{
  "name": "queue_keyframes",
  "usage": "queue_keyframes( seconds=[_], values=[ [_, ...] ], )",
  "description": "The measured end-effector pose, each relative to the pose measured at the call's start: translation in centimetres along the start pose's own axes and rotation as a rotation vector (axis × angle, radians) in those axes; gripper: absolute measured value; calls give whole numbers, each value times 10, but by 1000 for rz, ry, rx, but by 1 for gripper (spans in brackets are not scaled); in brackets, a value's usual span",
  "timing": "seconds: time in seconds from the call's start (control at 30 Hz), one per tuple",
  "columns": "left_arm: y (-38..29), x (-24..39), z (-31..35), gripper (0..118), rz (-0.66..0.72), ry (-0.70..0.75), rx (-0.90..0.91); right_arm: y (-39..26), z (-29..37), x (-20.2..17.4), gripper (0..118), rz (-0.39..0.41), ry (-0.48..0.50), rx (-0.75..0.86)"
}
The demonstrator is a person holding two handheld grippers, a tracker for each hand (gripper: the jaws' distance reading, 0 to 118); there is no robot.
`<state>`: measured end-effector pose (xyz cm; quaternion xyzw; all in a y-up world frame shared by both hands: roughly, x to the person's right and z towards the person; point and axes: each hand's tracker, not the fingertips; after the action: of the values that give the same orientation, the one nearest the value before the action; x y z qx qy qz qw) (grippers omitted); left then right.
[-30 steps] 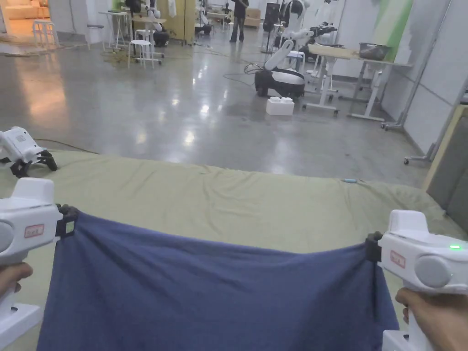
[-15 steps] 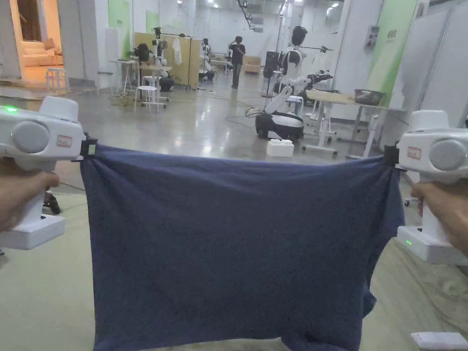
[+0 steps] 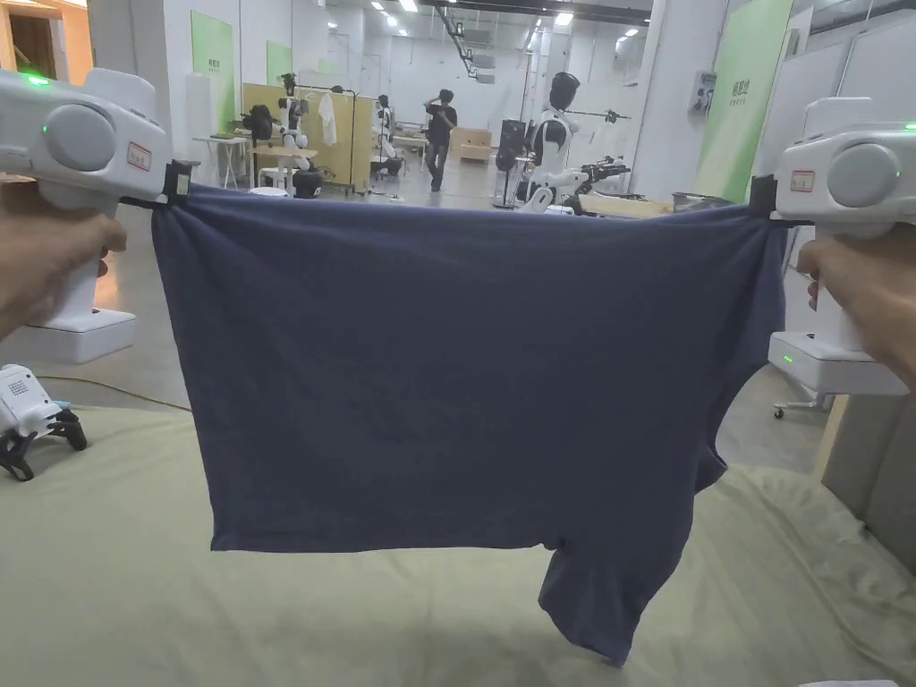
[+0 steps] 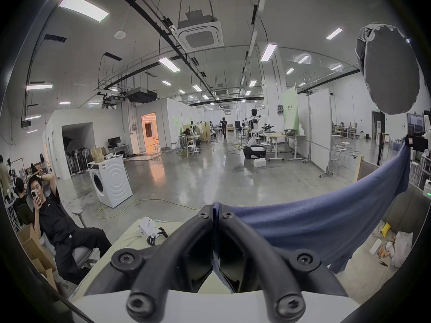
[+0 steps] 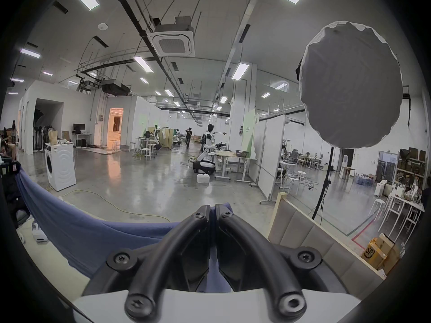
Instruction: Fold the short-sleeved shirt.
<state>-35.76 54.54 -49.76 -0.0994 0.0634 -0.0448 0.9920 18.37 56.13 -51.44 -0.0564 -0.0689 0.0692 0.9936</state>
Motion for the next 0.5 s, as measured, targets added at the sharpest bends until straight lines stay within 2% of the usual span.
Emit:
queue_keyframes(
  seconds=[0.23, 0.5],
  values=[
    [-54, 5, -5, 0, -19, -16, -53, -69, 13, -2, 2, 66, 24, -58],
    [-130, 6, 27, 0, -17, -57, -98, -147, 56, 2, 2, 89, 38, -139]
  ],
)
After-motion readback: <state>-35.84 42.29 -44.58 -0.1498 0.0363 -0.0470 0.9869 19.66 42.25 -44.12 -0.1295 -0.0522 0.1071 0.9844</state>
